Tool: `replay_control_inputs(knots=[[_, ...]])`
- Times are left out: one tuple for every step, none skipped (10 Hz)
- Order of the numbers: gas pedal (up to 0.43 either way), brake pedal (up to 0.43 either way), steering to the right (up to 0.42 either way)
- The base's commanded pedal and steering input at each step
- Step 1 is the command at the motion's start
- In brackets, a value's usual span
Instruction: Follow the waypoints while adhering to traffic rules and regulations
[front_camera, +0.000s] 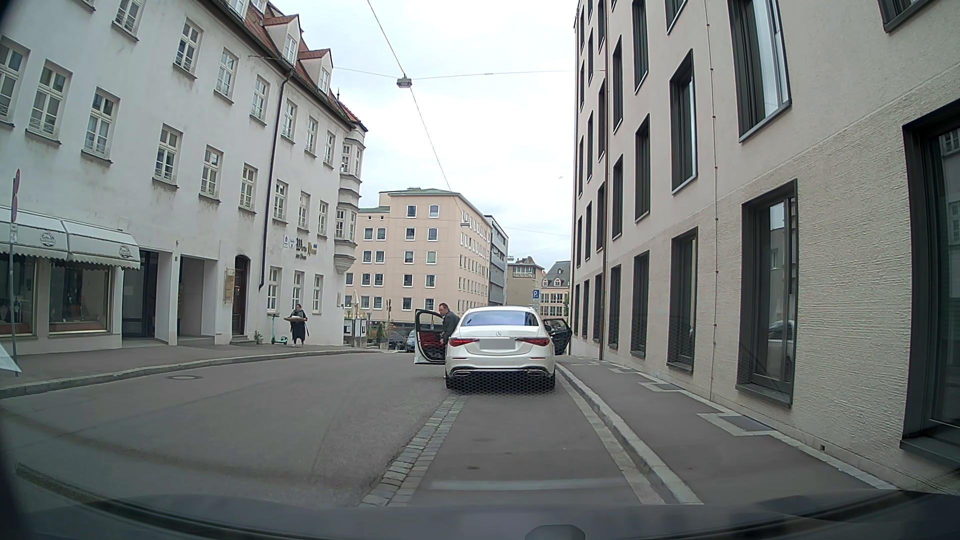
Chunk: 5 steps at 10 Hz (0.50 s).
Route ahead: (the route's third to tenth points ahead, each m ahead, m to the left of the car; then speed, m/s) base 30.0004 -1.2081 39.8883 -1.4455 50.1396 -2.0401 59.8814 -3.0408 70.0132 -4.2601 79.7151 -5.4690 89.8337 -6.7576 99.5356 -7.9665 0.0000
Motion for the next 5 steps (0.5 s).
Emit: replay_control_inputs(knots=[[0.000, 0.451, 0.018], [0.000, 0.451, 0.018], [0.000, 0.451, 0.018], [0.000, 0.451, 0.018], [0.000, 0.451, 0.018]])
